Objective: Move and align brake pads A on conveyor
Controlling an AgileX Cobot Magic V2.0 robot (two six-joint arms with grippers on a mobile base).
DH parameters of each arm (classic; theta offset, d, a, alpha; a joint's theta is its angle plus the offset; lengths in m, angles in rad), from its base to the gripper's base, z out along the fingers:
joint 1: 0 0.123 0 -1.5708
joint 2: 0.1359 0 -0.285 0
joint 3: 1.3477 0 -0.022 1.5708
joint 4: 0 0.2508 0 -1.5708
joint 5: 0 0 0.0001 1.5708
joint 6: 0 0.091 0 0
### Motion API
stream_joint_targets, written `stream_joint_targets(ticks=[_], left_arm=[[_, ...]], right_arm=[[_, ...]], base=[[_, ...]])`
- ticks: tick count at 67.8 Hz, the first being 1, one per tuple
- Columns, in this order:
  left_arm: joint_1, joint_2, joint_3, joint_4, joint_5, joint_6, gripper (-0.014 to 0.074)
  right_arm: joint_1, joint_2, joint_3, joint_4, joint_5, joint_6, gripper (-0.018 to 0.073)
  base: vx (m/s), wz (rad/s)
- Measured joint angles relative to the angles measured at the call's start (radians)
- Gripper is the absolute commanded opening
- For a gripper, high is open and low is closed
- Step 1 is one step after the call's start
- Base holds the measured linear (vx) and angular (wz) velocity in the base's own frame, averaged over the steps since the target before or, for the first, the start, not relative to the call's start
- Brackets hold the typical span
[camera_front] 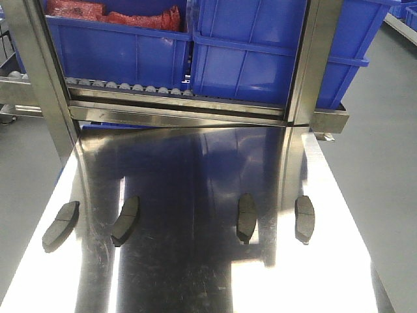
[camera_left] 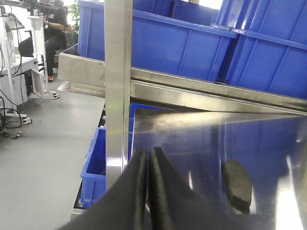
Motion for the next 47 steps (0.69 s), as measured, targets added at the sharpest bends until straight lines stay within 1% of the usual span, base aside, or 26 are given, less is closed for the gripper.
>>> stream_joint_targets(ticks=[47], left_arm=[[0.000,0.000,0.000,0.000,0.000,0.000,-0.0006]], right_arm=[[0.000,0.000,0.000,0.000,0.000,0.000,-0.0012]], base=[[0.00,0.00]])
